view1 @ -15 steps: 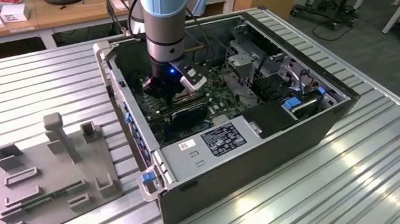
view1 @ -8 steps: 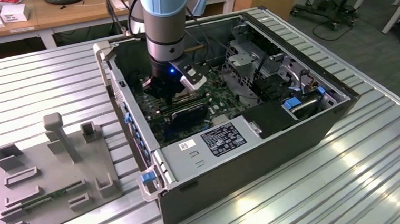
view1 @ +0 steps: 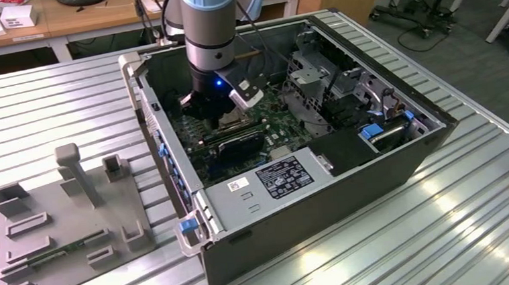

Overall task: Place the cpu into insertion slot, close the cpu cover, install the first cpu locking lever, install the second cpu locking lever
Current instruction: 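Install the second cpu locking lever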

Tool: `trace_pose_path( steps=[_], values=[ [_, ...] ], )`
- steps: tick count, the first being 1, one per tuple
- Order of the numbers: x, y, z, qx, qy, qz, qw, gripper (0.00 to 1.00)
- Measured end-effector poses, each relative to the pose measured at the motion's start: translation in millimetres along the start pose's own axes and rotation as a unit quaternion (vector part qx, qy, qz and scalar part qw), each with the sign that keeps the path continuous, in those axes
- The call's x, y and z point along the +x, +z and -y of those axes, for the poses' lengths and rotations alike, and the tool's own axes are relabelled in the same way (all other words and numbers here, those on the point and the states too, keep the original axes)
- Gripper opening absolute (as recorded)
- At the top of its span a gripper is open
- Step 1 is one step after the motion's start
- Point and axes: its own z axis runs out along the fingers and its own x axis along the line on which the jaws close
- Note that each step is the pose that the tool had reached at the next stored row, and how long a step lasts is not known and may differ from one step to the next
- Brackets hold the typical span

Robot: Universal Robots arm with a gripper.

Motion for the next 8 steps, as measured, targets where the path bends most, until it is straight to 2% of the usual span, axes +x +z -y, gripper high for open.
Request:
trace_pose_path(
  steps=[5, 8],
  values=[
    [0.2, 1.2, 0.2, -0.0001, 0.000, 0.0001, 1.00000, 0.11],
    [0.4, 6.3, 0.8, -0.0001, 0.000, 0.0001, 1.00000, 0.11]
  ],
)
